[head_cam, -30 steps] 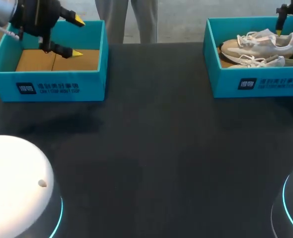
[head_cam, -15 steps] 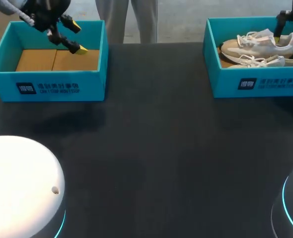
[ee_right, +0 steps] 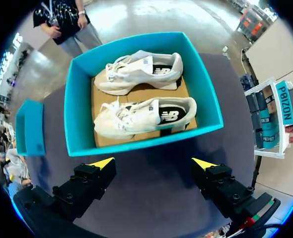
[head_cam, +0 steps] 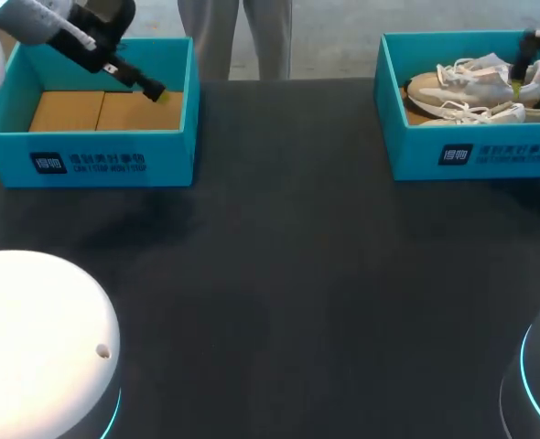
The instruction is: Take the shoe out of the shoebox, open the shoe tongue, remove and reinsert the insole, then place the shoe into the shoebox
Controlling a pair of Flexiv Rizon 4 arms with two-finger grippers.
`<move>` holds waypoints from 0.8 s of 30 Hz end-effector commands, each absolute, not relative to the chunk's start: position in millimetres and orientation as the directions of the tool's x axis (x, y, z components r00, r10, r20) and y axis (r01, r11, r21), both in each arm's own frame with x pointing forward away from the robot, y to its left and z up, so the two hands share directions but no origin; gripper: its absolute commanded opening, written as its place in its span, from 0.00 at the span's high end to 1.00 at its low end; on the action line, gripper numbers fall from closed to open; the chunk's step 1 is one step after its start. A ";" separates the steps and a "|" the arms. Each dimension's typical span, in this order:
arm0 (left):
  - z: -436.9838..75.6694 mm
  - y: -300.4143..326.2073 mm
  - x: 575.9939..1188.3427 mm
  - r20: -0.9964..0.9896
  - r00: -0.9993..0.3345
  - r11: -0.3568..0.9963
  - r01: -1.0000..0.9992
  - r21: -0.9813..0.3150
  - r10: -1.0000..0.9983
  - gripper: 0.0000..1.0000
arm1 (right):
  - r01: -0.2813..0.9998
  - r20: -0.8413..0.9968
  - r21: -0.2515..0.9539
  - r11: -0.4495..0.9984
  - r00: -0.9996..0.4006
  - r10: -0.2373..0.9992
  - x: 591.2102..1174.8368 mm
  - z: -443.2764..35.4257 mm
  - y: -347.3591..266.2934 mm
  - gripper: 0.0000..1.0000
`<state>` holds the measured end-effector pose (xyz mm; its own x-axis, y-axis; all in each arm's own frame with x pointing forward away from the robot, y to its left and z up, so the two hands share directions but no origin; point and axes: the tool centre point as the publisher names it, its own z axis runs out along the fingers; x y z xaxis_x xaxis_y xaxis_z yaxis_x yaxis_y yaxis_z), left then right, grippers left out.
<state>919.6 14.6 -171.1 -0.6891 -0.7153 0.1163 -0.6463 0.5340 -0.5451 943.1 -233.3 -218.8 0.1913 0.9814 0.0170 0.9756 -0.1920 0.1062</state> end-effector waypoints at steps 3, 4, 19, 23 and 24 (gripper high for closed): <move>-174.2 12.0 913.6 0.303 0.348 -0.449 -0.801 -0.397 -0.887 0.00 | 0.978 0.022 0.109 -0.179 0.178 0.984 936.9 -217.9 -240.4 0.00; -174.2 12.0 913.6 0.303 0.348 -0.449 -0.801 -0.397 -0.887 0.00 | 0.978 0.021 0.109 -0.177 0.176 0.984 937.4 -218.5 -241.3 0.00; -184.7 11.7 905.8 0.120 0.692 -0.694 -0.719 0.029 -0.712 0.00 | 0.988 0.033 0.054 -0.142 0.140 0.990 910.5 -229.0 -242.4 0.00; -191.7 17.5 894.7 0.053 0.665 -0.653 -0.743 0.144 -0.745 0.00 | 0.989 0.023 0.055 -0.134 0.133 0.991 896.0 -231.2 -236.8 0.00; -193.5 19.2 890.4 0.041 0.656 -0.644 -0.750 0.150 -0.754 0.00 | 0.989 0.020 0.057 -0.133 0.132 0.991 891.3 -232.3 -234.5 0.00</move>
